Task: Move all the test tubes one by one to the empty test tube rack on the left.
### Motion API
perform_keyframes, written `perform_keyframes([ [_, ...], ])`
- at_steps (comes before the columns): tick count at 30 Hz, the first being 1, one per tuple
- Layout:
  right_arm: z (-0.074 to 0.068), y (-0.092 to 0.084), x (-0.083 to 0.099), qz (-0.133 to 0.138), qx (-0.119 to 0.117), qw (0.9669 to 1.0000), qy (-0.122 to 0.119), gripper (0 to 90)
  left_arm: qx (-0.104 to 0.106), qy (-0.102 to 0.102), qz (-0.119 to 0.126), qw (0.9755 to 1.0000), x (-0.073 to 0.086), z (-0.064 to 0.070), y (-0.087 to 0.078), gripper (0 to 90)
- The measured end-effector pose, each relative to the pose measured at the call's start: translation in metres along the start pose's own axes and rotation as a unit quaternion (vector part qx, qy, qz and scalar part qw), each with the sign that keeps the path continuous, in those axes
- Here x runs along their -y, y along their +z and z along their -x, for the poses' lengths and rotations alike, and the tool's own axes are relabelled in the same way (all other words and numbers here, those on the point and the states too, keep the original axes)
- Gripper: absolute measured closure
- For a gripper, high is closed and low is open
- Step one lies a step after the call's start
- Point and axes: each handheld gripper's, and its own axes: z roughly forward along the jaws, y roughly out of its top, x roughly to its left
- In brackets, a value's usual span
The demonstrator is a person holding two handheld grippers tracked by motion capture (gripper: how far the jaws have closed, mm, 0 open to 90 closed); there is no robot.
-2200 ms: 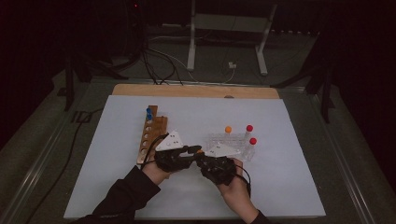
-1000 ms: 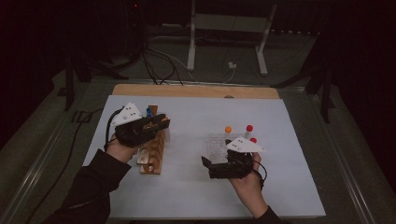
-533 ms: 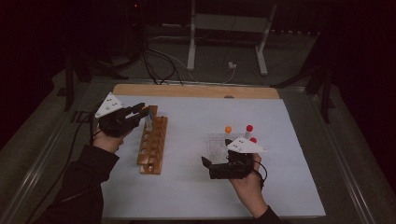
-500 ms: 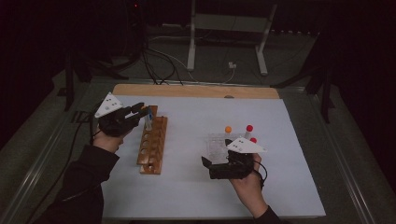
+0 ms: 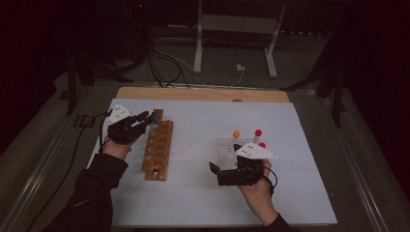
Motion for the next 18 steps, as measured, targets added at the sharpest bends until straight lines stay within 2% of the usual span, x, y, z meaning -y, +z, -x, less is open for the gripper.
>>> perform_keyframes([
  [10, 0.0, -0.001, 0.0, 0.0, -0.002, 1.0, 0.001, 0.0, -0.004, -0.002, -0.032, 0.9995, 0.022, 0.003, 0.013, 71.7],
  [14, 0.0, -0.001, 0.0, 0.0, -0.003, 1.0, 0.001, 0.0, -0.005, -0.005, -0.03, 0.9995, 0.026, 0.004, 0.013, 71.6],
  [18, 0.0, 0.0, 0.0, -0.002, -0.007, 1.0, 0.0, 0.0, -0.008, 0.0, -0.034, 0.9994, 0.027, 0.005, 0.012, 71.4],
])
